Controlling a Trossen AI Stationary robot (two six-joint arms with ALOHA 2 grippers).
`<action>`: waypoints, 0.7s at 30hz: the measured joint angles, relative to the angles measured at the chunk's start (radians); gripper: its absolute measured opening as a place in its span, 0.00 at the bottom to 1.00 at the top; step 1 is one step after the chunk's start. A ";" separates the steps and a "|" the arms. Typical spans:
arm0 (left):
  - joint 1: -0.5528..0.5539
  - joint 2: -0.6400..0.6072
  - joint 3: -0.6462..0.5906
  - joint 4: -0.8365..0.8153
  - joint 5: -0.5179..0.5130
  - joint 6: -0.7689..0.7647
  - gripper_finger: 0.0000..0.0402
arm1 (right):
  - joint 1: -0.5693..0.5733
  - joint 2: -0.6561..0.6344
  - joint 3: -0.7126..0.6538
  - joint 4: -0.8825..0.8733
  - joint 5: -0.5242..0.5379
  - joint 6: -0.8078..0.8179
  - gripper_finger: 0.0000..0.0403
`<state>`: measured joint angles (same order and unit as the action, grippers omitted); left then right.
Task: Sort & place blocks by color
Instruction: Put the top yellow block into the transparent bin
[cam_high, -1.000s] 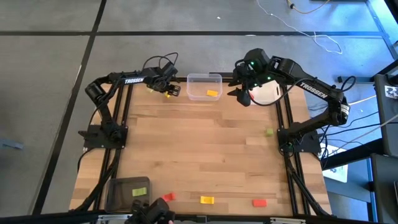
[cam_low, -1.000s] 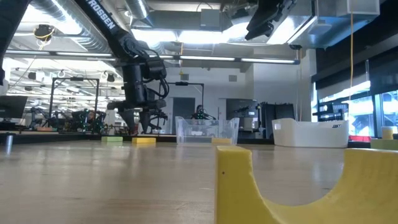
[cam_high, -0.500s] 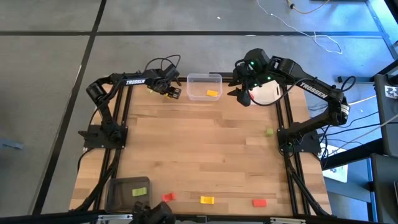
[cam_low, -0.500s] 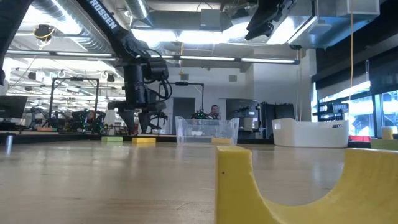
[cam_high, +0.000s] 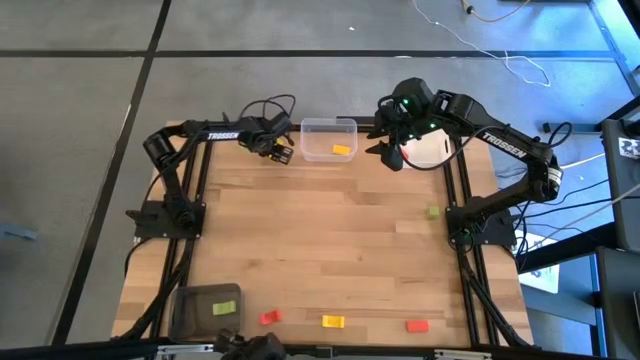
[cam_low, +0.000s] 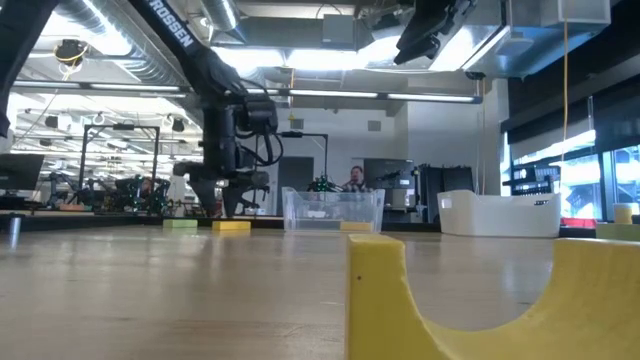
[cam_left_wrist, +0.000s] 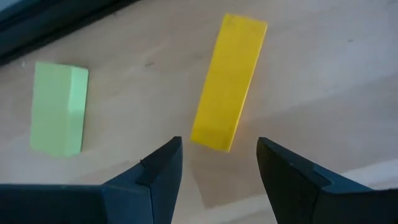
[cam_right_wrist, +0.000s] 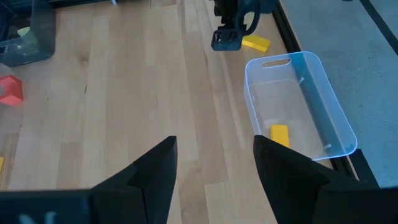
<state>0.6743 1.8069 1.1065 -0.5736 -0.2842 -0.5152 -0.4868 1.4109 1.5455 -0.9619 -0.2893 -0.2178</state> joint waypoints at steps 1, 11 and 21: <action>-0.002 0.007 0.000 0.011 -0.012 0.000 0.49 | 0.000 0.000 0.000 0.000 0.000 0.000 0.53; -0.004 0.062 0.001 0.039 -0.009 0.002 0.49 | 0.000 0.000 0.000 0.000 0.000 0.000 0.53; -0.002 0.066 0.001 0.076 -0.011 0.029 0.49 | 0.000 0.000 0.000 0.001 0.000 0.000 0.53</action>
<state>0.6720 1.8729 1.1076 -0.4973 -0.2947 -0.4862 -0.4869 1.4109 1.5453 -0.9611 -0.2893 -0.2180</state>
